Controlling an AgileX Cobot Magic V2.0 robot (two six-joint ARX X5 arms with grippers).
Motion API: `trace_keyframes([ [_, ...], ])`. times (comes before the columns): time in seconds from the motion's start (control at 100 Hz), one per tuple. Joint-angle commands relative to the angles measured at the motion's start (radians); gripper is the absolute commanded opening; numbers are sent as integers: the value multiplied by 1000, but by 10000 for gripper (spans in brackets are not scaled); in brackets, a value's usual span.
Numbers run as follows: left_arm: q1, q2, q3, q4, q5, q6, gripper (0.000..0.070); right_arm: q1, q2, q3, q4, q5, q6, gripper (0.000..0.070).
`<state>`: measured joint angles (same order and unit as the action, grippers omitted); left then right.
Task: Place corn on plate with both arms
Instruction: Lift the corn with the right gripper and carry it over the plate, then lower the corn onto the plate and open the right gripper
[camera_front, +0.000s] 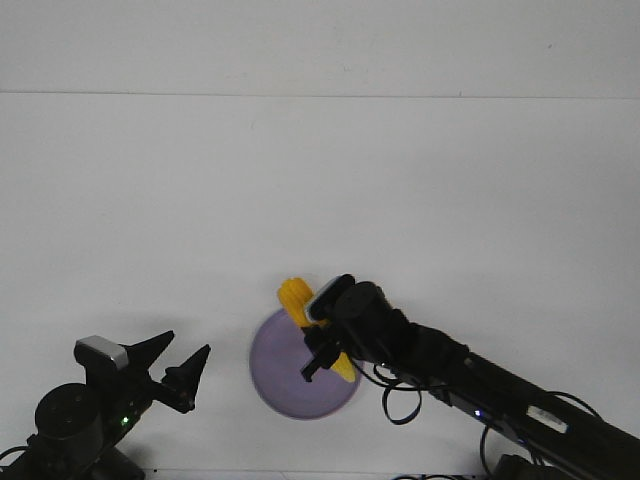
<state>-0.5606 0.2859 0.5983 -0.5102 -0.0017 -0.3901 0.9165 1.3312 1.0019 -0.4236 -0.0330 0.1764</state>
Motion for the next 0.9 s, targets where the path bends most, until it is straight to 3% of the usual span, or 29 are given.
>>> trace_keyframes([
  [0.0, -4, 3, 1, 3, -3, 12, 500, 39, 41, 4, 35, 16, 14, 161],
  [0.4, -4, 3, 1, 2, -3, 12, 500, 124, 229, 4, 42, 64, 11, 179],
  [0.46, -4, 3, 1, 2, -3, 12, 500, 124, 229, 4, 40, 64, 11, 247],
  [0.57, -4, 3, 1, 2, -3, 12, 500, 124, 229, 4, 35, 60, 21, 491],
  [0.62, -4, 3, 1, 2, -3, 12, 501, 124, 228, 4, 26, 60, 31, 561],
  [0.81, -4, 3, 1, 2, -3, 12, 501, 106, 167, 11, -3, 90, 21, 572],
  [0.89, -4, 3, 1, 4, -3, 12, 501, 91, 68, 13, 4, 148, -17, 570],
])
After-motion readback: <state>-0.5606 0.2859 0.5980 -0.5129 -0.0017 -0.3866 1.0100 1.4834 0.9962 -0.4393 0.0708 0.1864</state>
